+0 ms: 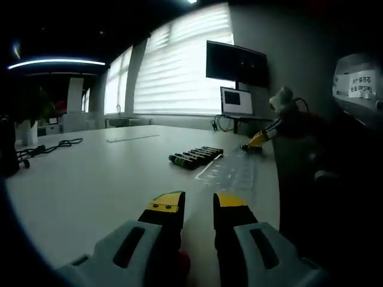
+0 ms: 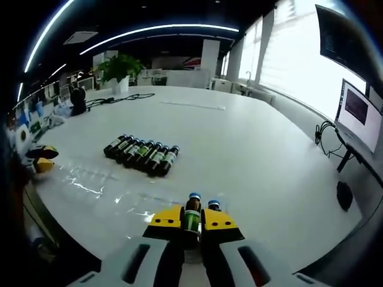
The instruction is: Grip medicine bottles put into box
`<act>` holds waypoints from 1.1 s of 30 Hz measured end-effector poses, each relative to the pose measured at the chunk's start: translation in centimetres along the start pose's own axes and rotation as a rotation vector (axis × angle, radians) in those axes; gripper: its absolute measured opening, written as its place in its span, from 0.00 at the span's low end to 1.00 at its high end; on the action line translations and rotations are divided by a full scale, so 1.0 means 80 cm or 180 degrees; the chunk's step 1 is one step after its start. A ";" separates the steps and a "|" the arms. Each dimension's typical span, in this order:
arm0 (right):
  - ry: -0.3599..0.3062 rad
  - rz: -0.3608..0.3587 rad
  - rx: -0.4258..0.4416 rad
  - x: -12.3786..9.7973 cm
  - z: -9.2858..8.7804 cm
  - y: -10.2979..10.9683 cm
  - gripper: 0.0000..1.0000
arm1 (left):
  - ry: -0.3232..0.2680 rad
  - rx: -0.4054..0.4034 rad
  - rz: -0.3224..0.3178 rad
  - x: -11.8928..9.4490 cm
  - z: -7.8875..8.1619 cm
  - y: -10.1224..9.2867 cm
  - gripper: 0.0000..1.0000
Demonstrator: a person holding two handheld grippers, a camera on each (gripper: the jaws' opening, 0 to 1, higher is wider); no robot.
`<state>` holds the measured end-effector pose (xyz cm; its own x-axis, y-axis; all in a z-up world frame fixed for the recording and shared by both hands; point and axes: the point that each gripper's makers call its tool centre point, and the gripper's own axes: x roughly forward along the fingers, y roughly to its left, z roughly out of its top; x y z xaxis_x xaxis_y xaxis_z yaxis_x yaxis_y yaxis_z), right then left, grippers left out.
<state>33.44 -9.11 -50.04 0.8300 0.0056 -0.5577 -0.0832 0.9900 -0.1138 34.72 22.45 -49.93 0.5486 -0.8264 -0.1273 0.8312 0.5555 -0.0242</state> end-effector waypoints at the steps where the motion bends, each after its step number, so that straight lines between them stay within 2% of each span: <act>1: -0.0012 -0.0003 0.0012 -0.001 0.001 -0.002 0.06 | 0.0001 0.0002 0.0002 0.000 0.000 0.000 0.13; 3: -0.0011 0.0007 0.0021 -0.001 0.002 -0.004 0.06 | 0.0001 0.0002 0.0003 0.000 0.000 0.000 0.13; 6: 0.0039 0.0156 0.0008 -0.003 -0.002 0.001 0.04 | 0.0002 0.0002 0.0006 0.000 0.000 0.000 0.13; 13: 0.0092 0.0256 0.0011 -0.003 -0.004 0.002 0.02 | 0.0005 0.0003 0.0010 0.001 0.000 0.000 0.13; 22: 0.0204 0.0308 -0.0058 0.002 -0.010 0.006 0.03 | 0.0005 0.0004 0.0011 0.001 0.000 0.000 0.13; 33: 0.0194 0.0296 -0.0100 0.003 -0.010 0.005 0.03 | 0.0003 0.0000 0.0011 0.000 0.000 0.001 0.13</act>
<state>33.11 -8.80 -50.90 0.7830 0.0876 -0.6158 -0.1763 0.9807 -0.0846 34.77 22.46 -49.96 0.5515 -0.8243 -0.1283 0.8292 0.5584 -0.0237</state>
